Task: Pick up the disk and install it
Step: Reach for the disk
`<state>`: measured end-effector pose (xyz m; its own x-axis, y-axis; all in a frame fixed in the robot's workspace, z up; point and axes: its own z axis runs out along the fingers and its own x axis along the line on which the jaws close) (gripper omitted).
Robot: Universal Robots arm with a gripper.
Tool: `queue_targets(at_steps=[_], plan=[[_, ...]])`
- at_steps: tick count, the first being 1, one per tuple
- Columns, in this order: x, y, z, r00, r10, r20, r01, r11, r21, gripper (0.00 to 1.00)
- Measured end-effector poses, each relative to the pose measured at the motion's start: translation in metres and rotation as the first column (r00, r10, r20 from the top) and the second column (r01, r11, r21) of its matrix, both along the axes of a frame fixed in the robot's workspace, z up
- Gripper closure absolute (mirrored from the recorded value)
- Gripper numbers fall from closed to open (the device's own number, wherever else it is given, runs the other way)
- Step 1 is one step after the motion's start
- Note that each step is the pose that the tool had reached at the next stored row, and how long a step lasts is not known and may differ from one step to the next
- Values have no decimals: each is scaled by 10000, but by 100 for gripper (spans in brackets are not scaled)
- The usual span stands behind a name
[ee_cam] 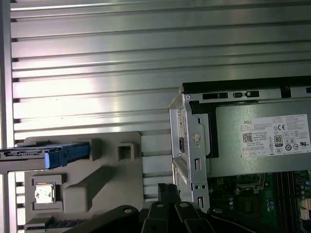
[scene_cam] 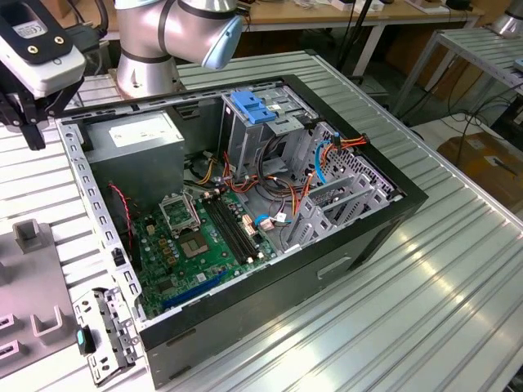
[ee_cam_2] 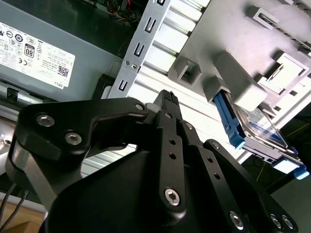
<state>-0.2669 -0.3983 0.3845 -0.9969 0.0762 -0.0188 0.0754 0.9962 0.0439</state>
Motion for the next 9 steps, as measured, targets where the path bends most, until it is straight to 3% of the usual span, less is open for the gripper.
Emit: queue_targets(at_steps=[9], plan=[[-65, 0, -3, 10000, 0, -6, 0, 10000, 0, 89]])
